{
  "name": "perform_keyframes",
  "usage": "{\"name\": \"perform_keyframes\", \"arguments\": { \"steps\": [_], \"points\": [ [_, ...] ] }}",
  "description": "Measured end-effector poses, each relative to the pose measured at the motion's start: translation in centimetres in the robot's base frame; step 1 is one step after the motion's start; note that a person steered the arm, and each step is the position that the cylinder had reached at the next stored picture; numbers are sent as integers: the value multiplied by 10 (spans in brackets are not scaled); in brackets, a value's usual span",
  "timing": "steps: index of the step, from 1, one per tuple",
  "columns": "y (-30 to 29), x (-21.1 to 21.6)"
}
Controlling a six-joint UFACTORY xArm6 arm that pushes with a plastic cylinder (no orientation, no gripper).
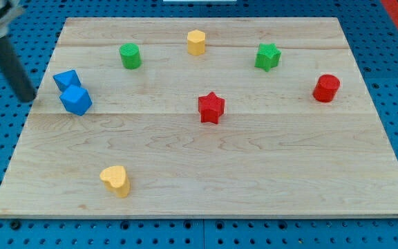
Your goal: Push the blue triangle on top of the blue cube
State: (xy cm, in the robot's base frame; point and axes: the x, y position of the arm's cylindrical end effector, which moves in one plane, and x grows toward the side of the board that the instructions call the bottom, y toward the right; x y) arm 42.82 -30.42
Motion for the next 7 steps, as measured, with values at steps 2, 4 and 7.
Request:
{"name": "perform_keyframes", "arguments": {
  "steps": [2,4,7],
  "points": [
    [108,41],
    [117,41],
    [172,49]
  ]
}}
